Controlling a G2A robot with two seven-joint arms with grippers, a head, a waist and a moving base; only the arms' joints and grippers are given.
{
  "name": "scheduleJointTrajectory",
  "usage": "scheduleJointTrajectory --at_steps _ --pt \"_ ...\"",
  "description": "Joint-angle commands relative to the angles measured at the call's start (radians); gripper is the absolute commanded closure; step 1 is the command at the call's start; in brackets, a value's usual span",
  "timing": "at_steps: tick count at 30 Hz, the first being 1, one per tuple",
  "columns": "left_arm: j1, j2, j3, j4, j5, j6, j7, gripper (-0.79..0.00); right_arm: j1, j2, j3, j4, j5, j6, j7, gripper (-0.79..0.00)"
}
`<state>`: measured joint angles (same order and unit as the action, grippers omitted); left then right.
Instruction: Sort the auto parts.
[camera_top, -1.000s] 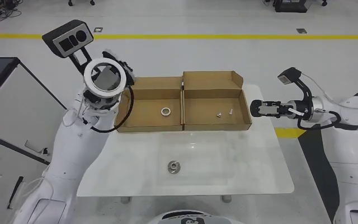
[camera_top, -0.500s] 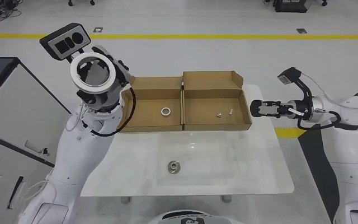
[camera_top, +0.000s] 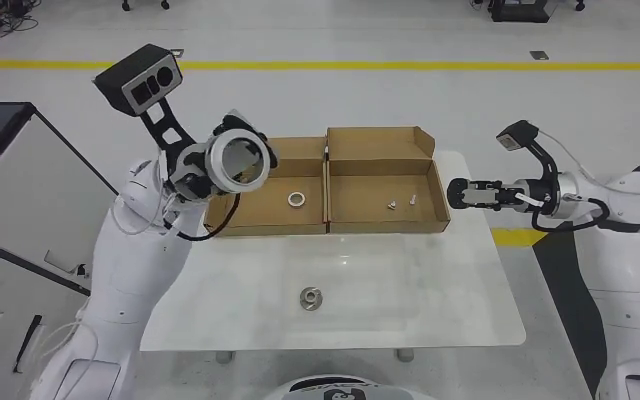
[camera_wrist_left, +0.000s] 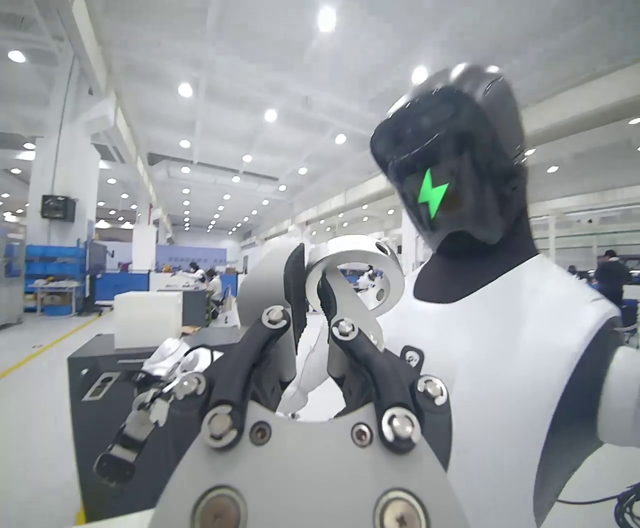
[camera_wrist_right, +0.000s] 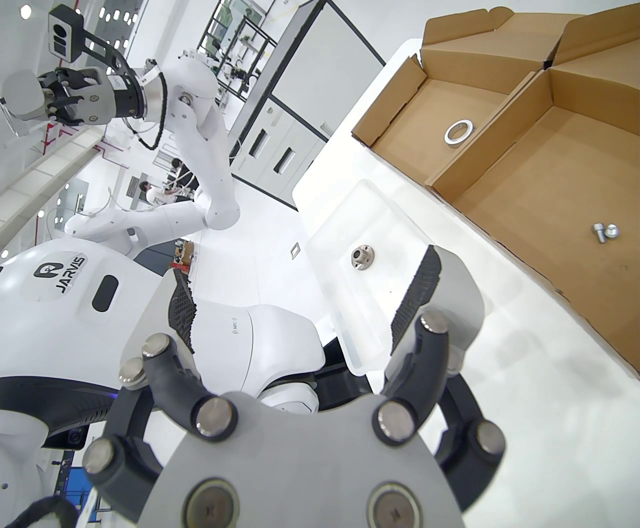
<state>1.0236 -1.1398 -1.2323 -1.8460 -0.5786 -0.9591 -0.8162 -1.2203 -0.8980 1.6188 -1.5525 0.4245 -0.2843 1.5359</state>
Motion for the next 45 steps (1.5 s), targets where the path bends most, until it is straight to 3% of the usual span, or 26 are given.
scheduleJointTrajectory --at_steps 1,8,14,28,38,45 --pt "0.005 -0.001 0.000 -0.010 0.047 0.007 0.013 0.000 0.000 0.000 0.000 0.000 0.000 0.000 0.000 -0.785" --pt "0.020 -0.011 0.030 -0.036 -0.055 -0.006 0.108 0.000 0.000 0.000 0.000 0.000 0.000 0.000 0.000 -0.785" --pt "0.012 -0.013 0.039 -0.033 -0.158 -0.017 0.081 0.000 0.000 0.000 0.000 0.000 0.000 0.000 0.000 -0.785" --pt "0.012 -0.013 0.039 -0.033 -0.158 -0.017 0.081 0.000 0.000 0.000 0.000 0.000 0.000 0.000 0.000 -0.785" --pt "0.032 -0.013 0.024 0.021 0.033 0.185 0.117 0.000 0.000 0.000 0.000 0.000 0.000 0.000 0.000 -0.785" --pt "0.014 -0.011 0.023 0.077 0.263 0.320 0.120 0.000 0.000 0.000 0.000 0.000 0.000 0.000 0.000 -0.785"
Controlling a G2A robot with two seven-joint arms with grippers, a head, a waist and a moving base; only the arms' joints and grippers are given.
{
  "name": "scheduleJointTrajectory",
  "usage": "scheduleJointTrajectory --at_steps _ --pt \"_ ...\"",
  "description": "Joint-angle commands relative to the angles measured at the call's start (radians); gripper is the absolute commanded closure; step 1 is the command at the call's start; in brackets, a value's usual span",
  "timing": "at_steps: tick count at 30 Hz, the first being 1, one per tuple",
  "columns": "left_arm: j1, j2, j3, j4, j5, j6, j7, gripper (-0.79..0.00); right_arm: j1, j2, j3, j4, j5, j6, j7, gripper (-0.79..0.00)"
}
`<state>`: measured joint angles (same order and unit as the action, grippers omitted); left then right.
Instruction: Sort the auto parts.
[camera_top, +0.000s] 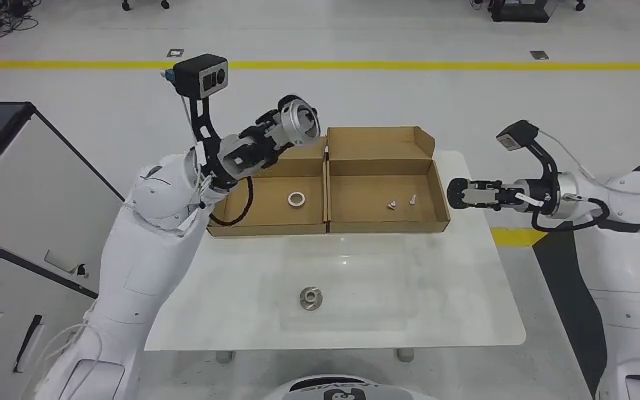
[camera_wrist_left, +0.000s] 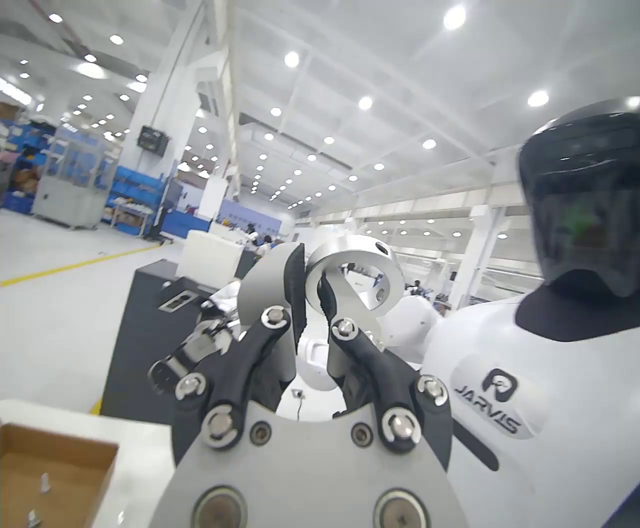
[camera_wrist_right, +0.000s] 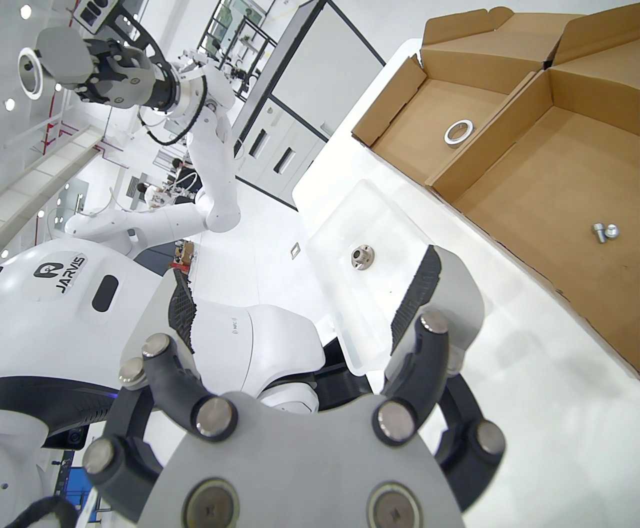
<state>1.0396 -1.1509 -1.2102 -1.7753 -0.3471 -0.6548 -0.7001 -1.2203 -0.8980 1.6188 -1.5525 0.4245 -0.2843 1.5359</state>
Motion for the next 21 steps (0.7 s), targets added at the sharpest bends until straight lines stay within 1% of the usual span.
scheduleJointTrajectory --at_steps 1,8,14,16,19,21 --pt "-0.003 0.000 0.002 0.015 0.056 0.029 0.006 0.000 0.000 0.000 0.000 0.000 0.000 0.000 0.000 -0.785" --pt "-0.024 0.007 -0.004 0.059 0.316 0.144 -0.006 0.000 0.000 0.000 0.000 0.000 0.000 0.000 0.000 -0.785" --pt "-0.028 0.012 -0.004 0.067 0.470 0.218 -0.010 0.000 0.000 0.000 0.000 0.000 0.000 0.000 0.000 -0.785" --pt "-0.033 0.016 -0.005 0.069 0.555 0.250 -0.027 0.000 0.000 0.000 0.000 0.000 0.000 0.000 0.000 -0.785" --pt "-0.040 0.022 -0.009 0.070 0.632 0.285 -0.058 0.000 0.000 0.000 0.000 0.000 0.000 0.000 0.000 -0.785" --pt "-0.052 0.027 -0.010 0.074 0.691 0.304 -0.113 0.000 0.000 0.000 0.000 0.000 0.000 0.000 0.000 -0.785"
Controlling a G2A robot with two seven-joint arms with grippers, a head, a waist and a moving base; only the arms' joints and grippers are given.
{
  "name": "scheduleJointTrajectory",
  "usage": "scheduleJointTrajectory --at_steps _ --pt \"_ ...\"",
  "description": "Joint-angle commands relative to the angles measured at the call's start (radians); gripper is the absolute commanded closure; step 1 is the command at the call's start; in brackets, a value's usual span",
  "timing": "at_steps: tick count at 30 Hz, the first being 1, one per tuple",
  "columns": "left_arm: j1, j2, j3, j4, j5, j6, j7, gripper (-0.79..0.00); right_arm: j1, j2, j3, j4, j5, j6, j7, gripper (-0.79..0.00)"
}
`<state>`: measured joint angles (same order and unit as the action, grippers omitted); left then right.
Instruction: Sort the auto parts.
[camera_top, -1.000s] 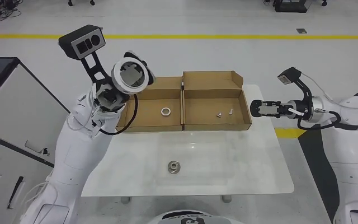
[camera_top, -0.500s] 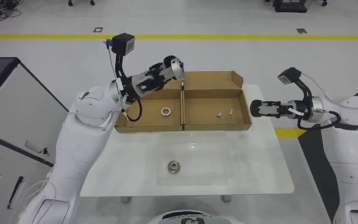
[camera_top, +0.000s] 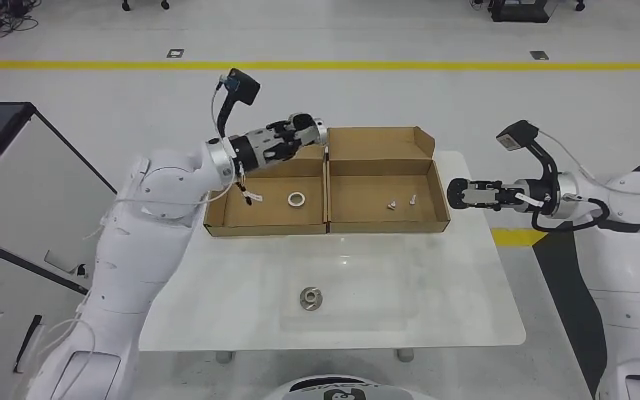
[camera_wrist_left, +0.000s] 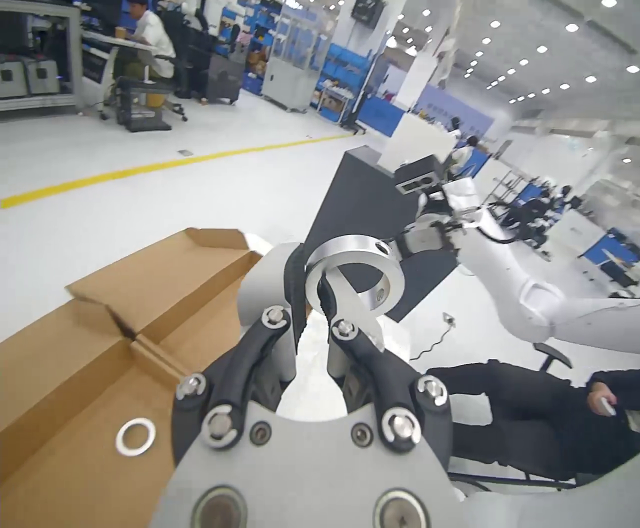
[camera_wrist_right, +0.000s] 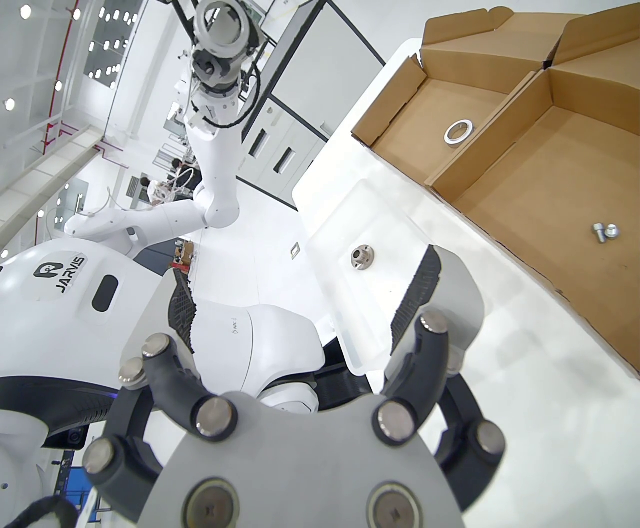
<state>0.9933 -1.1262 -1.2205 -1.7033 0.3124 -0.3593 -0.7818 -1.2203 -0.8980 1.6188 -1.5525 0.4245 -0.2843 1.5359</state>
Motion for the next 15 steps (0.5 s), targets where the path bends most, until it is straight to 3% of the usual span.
scheduleJointTrajectory --at_steps 1,8,15 --pt "-0.014 0.005 0.001 0.003 0.054 0.018 -0.058 0.000 0.000 0.000 0.000 0.000 0.000 0.000 0.000 -0.785" --pt "-0.093 0.015 0.047 0.069 0.202 0.046 -0.257 0.000 0.000 0.000 0.000 0.000 0.000 0.000 0.000 -0.785" --pt "-0.207 -0.001 0.156 0.232 0.281 0.037 -0.320 0.000 0.000 0.000 0.000 0.000 0.000 0.000 0.000 -0.785"
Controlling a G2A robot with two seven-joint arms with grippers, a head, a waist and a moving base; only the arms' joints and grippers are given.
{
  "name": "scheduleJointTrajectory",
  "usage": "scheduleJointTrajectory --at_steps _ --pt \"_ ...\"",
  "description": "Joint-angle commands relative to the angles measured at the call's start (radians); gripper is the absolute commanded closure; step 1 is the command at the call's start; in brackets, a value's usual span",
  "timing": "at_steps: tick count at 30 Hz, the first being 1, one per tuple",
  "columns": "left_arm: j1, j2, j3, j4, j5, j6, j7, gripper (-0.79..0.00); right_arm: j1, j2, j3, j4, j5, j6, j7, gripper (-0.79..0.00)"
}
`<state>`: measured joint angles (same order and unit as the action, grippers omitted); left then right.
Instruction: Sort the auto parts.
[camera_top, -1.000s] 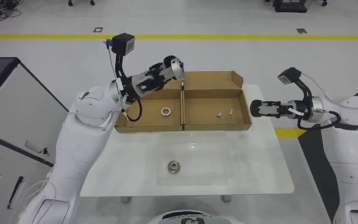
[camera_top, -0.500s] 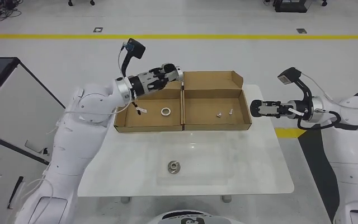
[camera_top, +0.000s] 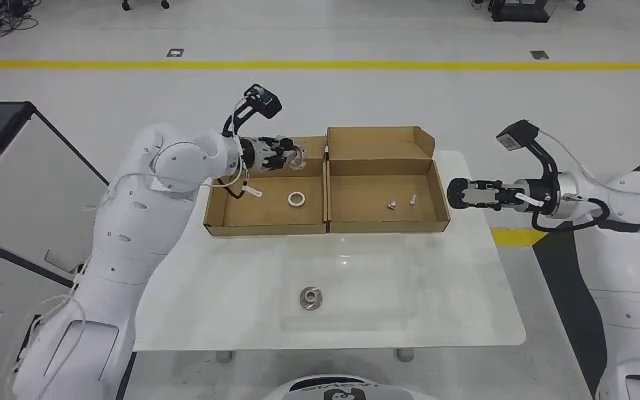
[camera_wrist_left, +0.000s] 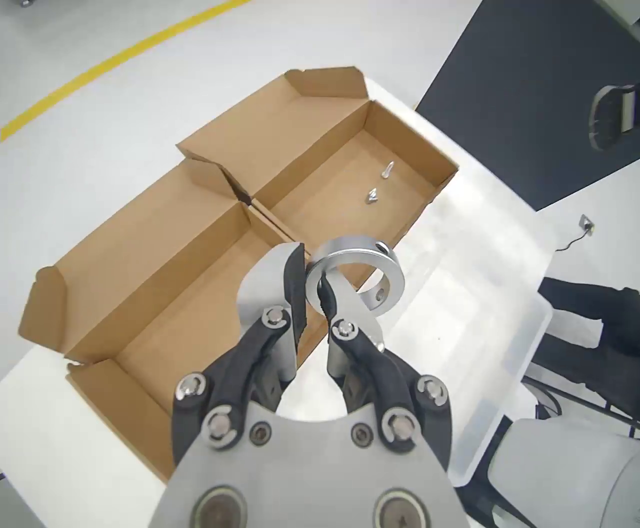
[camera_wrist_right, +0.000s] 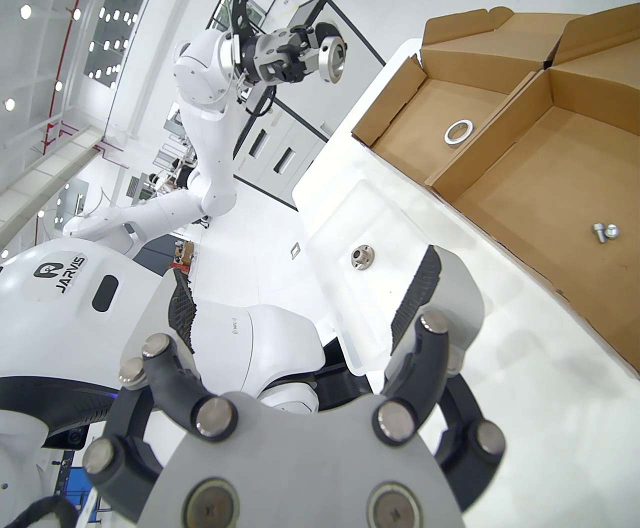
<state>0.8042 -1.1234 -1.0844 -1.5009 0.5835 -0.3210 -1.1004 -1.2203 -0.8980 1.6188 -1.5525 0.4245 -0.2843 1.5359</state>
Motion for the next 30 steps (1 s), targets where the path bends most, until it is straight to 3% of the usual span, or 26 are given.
scheduleJointTrajectory --at_steps 1,9,18,30 --pt "-0.041 -0.007 0.043 0.057 0.037 -0.005 -0.012 0.000 0.000 0.000 0.000 0.000 0.000 0.000 0.000 -0.785" --pt "-0.190 -0.054 0.200 0.310 0.117 -0.008 -0.022 0.000 0.000 0.000 0.000 0.000 0.000 0.000 0.000 -0.785" --pt "-0.288 -0.117 0.337 0.518 0.105 0.026 -0.074 0.000 0.000 0.000 0.000 0.000 0.000 0.000 0.000 -0.785" --pt "-0.270 -0.122 0.353 0.520 0.112 0.037 -0.065 0.000 0.000 0.000 0.000 0.000 0.000 0.000 0.000 -0.785"
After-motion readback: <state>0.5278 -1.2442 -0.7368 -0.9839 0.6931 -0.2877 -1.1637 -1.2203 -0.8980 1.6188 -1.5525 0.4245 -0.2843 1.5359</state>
